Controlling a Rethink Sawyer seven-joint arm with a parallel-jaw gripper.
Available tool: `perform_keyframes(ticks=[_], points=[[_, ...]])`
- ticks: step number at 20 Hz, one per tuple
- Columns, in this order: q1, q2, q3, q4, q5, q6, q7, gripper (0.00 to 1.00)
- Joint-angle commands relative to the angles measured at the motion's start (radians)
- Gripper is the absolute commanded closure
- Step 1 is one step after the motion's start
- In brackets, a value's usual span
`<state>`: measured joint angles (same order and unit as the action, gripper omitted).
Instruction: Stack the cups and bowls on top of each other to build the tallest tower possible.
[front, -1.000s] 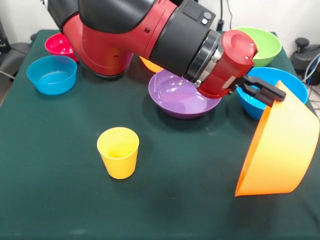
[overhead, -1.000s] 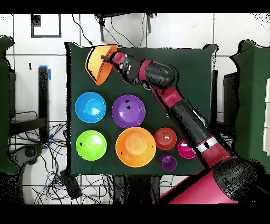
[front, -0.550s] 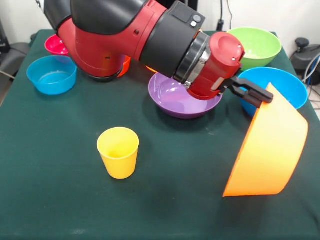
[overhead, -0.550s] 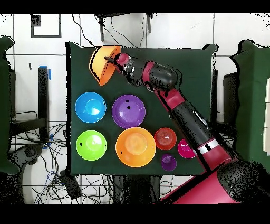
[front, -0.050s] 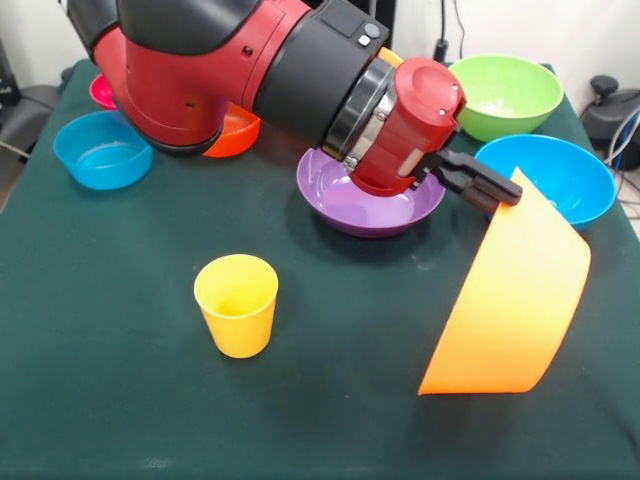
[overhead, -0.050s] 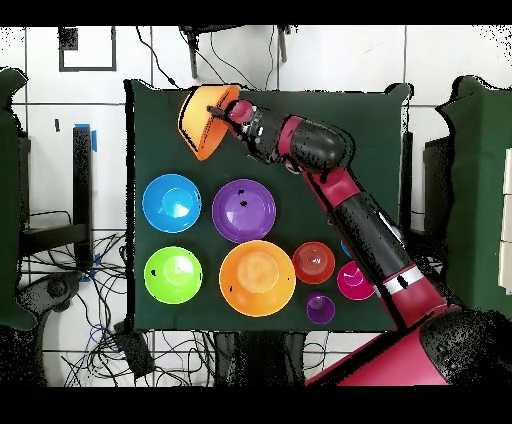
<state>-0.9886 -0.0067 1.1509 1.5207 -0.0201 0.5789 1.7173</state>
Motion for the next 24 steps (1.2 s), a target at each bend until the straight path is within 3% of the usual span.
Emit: perform_keyframes(ticks=[1,24], points=[[0.022,-0.013,-0.026,-0.054,-0.051,0.112,-0.155,1.00],[-0.022,0.067,-0.034,-0.107,-0.115,0.157,-0.255,1.00]])
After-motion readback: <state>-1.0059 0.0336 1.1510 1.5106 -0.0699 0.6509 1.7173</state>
